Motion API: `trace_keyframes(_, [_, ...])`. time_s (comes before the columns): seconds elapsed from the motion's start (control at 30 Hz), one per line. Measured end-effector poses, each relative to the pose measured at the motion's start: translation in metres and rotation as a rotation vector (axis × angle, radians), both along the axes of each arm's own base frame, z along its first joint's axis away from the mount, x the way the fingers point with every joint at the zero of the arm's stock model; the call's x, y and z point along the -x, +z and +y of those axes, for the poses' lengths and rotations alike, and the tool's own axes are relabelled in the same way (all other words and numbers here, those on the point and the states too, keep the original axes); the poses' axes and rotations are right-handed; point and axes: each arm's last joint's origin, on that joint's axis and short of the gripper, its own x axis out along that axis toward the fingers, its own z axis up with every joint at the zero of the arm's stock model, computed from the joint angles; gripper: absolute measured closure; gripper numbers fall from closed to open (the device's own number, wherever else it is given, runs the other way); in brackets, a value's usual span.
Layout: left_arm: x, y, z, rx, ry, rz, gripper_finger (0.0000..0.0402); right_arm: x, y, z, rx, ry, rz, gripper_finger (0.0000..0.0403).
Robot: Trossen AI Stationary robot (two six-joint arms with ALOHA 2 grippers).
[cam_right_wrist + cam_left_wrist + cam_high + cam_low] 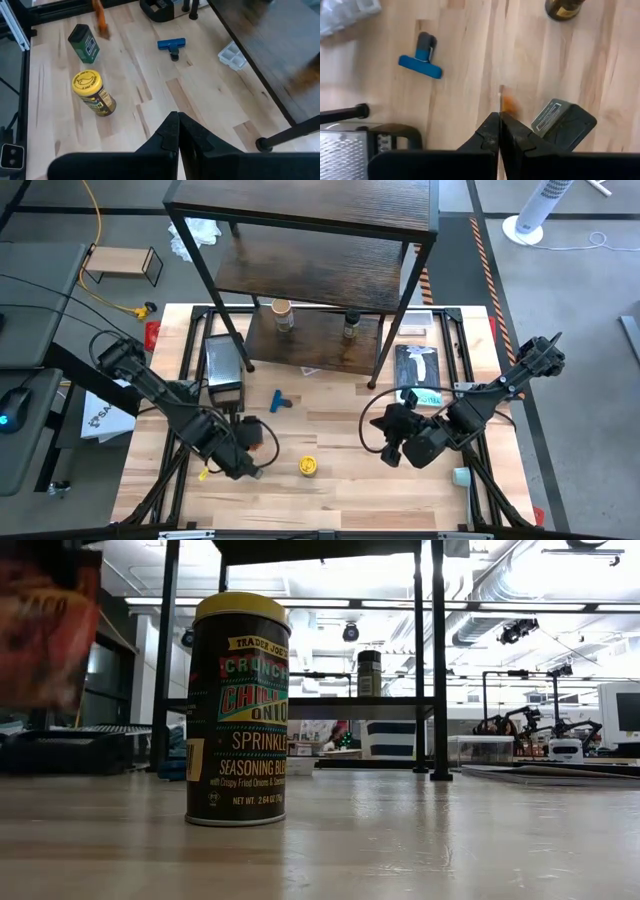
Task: Shelf spices
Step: Remove the brown seasoning pack from the shelf, then adjust the shelf
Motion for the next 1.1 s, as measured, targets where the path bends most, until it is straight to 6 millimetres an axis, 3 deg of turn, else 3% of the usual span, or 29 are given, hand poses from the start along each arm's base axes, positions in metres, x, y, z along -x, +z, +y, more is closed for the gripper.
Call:
trace_keyframes(0.17, [0.000,-0.012,0.001,-0.012,-0.021,0.010,0.0401,0.000,0.000,0.000,0.001,0.002,0.001,0.0403])
trace_keyframes(0.4, [-0.003,-0.013,-0.002,0.033,-0.093,0.016,0.0389,0.000,0.000,0.000,-0.006,-0.004,-0.002,0.0403])
trace_keyframes(0.77, [-0.006,-0.012,-0.004,0.056,-0.109,-0.003,0.0288,0.000,0.000,0.001,-0.022,0.012,0.010,0.0403])
trace_keyframes(0.93, [-0.011,0.006,-0.002,0.025,-0.086,-0.069,0.0240,0.000,0.004,0.003,-0.090,0.051,-0.009,0.0403])
trace_keyframes(1.1, [-0.022,0.035,0.013,-0.108,0.013,-0.211,0.0209,-0.002,0.018,0.001,-0.090,0.092,-0.106,0.0403])
